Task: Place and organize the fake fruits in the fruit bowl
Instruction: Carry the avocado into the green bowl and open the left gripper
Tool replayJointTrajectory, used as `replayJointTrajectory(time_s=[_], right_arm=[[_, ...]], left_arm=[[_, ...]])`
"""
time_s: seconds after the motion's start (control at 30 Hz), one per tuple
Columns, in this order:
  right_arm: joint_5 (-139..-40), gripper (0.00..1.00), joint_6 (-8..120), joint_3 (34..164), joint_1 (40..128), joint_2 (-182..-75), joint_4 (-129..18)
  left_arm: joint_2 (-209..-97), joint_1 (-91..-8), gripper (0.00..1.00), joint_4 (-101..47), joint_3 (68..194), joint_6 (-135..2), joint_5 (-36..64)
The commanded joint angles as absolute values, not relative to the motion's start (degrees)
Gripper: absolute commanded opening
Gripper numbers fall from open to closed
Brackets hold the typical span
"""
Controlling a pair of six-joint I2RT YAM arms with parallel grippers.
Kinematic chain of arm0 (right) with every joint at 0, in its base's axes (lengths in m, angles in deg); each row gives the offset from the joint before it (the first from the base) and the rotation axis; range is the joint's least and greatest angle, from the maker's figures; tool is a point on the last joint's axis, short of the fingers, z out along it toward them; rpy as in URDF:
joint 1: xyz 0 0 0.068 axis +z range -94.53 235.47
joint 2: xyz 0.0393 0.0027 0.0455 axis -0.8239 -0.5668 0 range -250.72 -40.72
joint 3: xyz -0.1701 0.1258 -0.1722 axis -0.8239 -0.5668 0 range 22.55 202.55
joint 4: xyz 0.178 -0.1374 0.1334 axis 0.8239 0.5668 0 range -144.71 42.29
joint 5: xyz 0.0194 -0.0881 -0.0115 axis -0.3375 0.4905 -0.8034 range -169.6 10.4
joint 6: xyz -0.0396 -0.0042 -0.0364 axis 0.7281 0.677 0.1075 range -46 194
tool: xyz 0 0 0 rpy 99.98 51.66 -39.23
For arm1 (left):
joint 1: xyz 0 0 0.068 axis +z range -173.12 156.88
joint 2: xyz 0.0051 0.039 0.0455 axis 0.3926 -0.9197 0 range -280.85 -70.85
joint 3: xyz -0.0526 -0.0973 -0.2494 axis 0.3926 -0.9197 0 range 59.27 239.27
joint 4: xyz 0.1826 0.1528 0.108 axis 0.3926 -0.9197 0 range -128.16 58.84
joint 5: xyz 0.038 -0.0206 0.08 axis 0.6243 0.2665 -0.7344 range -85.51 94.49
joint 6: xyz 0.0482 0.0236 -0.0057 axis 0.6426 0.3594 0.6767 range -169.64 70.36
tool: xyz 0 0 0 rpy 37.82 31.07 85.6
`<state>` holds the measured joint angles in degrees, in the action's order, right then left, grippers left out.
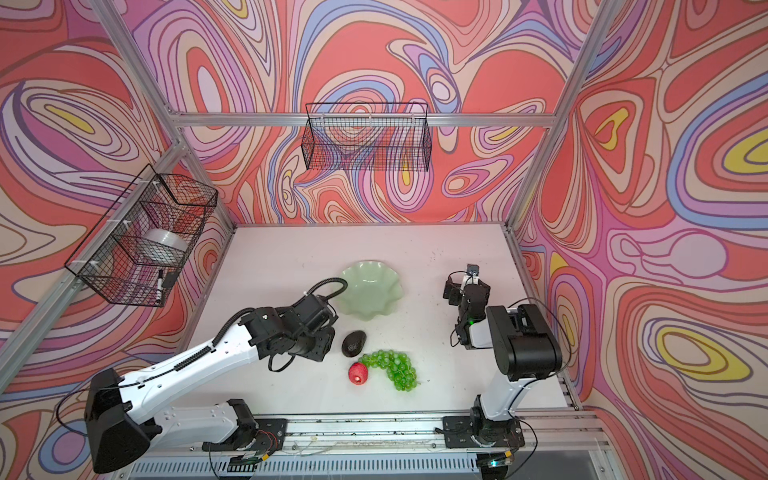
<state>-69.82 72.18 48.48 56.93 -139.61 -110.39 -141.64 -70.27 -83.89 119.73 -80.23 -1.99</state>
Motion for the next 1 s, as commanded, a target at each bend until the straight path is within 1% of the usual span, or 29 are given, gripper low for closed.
replayJointTrajectory(time_s=[0.0,0.23,0.4,0.57,0.8,0.97], right_arm=[[-69.95,0.98,71.75,49.09,56.70,-138.99,-110.35],[-69.93,0.98,71.86,49.04,56.70,-138.90,-110.45],[-69.88,0.98,71.88,49.03,56.70,-138.90,-110.51],[-69.89,0.98,71.86,49.04,56.69,-138.97,-110.47],[-69.88,0.98,71.82,49.01,56.70,-138.94,-110.45],[-69.89,0.98,71.81,49.02,56.70,-138.90,-110.46]], left_arm=[[-145.89,-66.97,0.50,-81.15,125.40,-73.96,-1.69],[-167.69,-64.71,0.48,-76.45,144.78,-68.77,1.52],[-181.30,-64.25,0.45,-79.63,158.82,-67.64,2.53],[-187.39,-63.65,0.44,-78.93,162.20,-68.25,2.17],[-191.08,-62.05,0.43,-75.48,162.05,-69.86,2.33],[-196.39,-61.88,0.43,-77.12,166.84,-70.02,3.94]])
